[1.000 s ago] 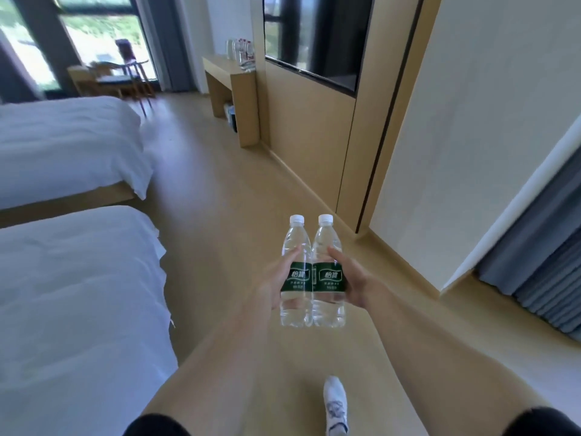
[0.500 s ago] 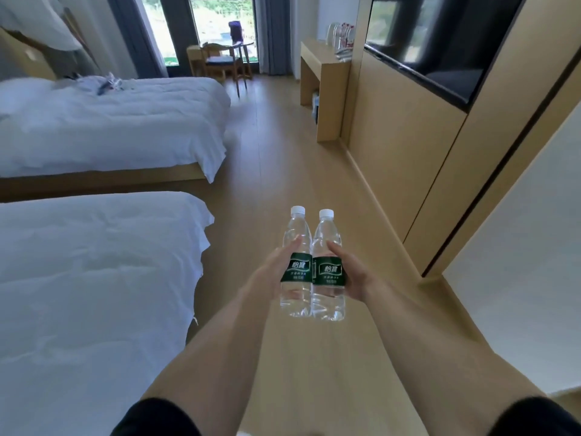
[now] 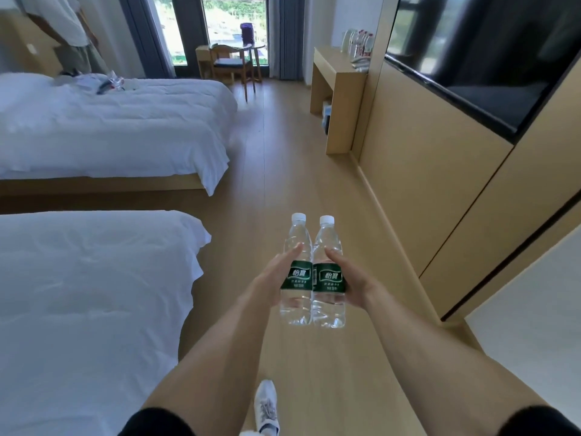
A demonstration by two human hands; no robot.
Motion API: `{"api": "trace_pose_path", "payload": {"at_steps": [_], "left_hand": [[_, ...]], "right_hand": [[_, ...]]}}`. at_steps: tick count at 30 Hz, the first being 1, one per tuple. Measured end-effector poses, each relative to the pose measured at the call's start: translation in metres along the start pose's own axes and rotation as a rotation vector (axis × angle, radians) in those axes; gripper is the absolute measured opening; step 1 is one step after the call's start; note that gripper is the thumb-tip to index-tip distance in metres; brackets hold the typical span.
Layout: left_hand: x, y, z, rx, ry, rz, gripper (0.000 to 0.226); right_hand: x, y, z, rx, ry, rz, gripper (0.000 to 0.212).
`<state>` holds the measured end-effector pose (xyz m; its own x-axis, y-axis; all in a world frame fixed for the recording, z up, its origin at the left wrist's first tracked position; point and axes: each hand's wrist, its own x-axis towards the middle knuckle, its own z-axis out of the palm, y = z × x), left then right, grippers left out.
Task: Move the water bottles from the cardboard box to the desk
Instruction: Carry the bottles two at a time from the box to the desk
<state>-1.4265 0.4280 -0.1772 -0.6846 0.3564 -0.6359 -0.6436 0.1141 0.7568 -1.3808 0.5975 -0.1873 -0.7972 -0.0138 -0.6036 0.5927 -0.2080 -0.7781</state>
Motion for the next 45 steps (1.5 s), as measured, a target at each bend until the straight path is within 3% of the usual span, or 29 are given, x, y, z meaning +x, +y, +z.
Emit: {"api": "trace_pose_path", "payload": {"at_steps": [9,17,27,36,45], "left_hand": [[0.113,0.133,-0.061,0.007,-0.022,-0.006,0.069],[0.199,0.212,-0.094,-0.006,-0.021,0.008,0.071],[0.328,0.312,-0.097,-0.057,0.031,0.043,0.068],[0.432,0.429,-0.081,-0.113,0.057,0.089,0.061],[0.525,0.505,-0.099,-0.2,0.054,0.088,0.058]], "right_hand": [[0.132,-0.12,0.026,0.001,0.018,-0.015,0.071],[0.226,-0.195,0.034,0.029,-0.015,-0.016,0.067],[0.368,-0.299,-0.004,0.058,-0.095,-0.035,0.057],[0.487,-0.426,-0.05,-0.023,-0.179,-0.008,0.06],[0.588,-0.501,-0.058,-0.036,-0.193,0.011,0.059]]}}
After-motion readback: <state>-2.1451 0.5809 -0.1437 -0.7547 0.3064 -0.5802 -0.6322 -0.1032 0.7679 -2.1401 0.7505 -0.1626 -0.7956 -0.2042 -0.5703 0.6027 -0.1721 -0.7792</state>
